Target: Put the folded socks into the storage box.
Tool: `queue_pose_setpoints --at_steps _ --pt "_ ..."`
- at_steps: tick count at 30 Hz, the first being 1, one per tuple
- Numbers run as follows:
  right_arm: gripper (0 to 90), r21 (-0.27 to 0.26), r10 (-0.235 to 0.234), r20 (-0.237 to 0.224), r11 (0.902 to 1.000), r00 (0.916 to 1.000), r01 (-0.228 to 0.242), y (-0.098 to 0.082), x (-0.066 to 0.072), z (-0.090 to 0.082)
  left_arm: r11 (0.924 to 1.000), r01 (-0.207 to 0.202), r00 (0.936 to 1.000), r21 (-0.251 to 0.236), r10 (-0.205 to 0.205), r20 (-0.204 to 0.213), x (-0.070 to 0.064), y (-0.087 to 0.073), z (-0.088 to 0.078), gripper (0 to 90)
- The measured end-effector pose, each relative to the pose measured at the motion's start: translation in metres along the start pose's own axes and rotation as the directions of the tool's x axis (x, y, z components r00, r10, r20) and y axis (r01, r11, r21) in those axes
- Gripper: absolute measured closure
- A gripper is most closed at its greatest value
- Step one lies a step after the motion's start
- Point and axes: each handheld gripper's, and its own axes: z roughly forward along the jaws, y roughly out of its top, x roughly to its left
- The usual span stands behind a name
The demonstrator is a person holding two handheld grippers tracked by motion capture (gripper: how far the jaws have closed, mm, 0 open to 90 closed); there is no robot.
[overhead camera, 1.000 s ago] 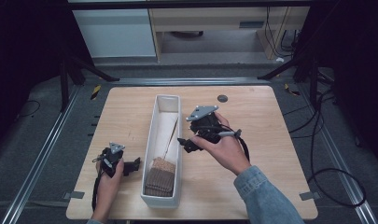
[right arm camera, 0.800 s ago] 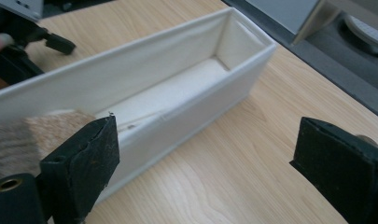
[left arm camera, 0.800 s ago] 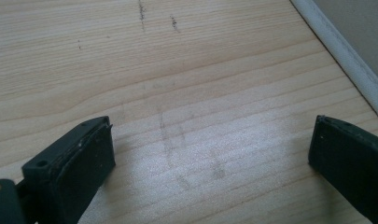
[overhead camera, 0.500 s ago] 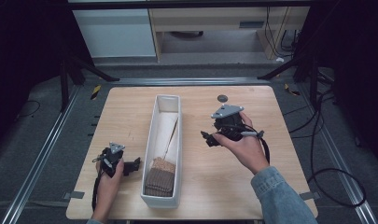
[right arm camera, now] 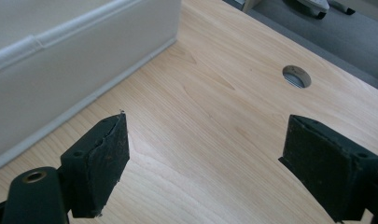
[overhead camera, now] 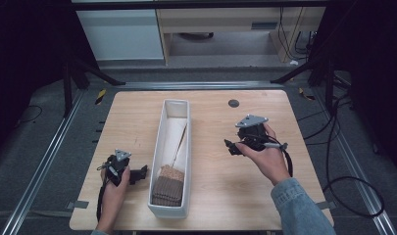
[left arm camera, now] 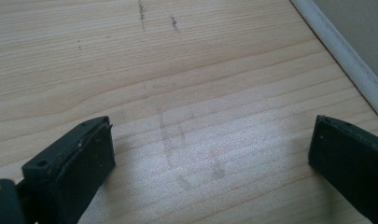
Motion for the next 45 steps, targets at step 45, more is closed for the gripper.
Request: queue_pose_setpoints --at_steps 45 --pt "10.9 0.042 0.307 0.09 0.9494 0.9476 -0.311 -0.102 -0.036 0.061 1.0 -0.001 1.0 0.0 0.001 0.0 0.0 0.0 0.0 0.0"
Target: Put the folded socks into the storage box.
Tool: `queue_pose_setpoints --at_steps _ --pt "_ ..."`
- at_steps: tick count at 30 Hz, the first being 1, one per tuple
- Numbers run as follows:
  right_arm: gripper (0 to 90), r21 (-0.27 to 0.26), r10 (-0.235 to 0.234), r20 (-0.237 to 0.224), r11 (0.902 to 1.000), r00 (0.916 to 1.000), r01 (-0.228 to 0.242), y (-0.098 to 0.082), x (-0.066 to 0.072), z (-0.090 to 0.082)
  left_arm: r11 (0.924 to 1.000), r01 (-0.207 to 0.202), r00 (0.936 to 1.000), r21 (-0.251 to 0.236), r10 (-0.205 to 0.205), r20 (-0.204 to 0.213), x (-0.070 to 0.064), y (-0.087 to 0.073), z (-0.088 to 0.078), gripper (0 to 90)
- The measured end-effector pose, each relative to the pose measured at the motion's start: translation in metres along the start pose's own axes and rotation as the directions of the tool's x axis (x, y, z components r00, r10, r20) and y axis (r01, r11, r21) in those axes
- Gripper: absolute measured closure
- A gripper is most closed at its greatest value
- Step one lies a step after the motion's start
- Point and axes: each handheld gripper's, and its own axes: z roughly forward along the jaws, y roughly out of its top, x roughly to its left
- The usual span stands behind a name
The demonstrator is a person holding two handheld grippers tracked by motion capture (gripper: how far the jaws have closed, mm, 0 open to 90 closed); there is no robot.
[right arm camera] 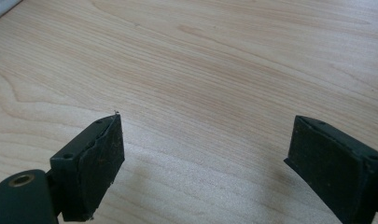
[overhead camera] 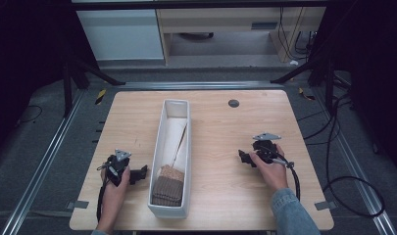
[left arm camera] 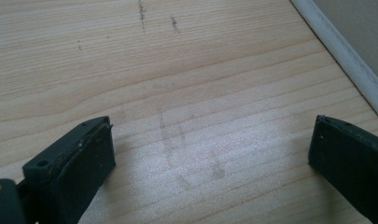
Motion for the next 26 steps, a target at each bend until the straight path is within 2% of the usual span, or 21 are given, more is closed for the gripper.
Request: queue_pose_setpoints --at_steps 15,16,26 --pt "9.4 0.013 0.017 0.041 0.9998 0.999 -0.017 -0.004 -0.003 0.01 1.0 0.0 1.0 0.0 0.0 0.0 0.0 0.0 0.0 0.0" --pt "8.1 0.021 0.01 0.061 0.9997 0.9981 -0.011 -0.004 -0.004 0.011 1.0 0.0 1.0 0.001 0.0 -0.001 0.0 0.0 0.0 0.0" --pt "1.1 0.041 0.034 0.089 0.9984 0.9954 -0.038 -0.004 -0.004 0.012 1.0 -0.001 1.0 0.0 0.001 -0.001 0.0 0.0 0.0 0.0"
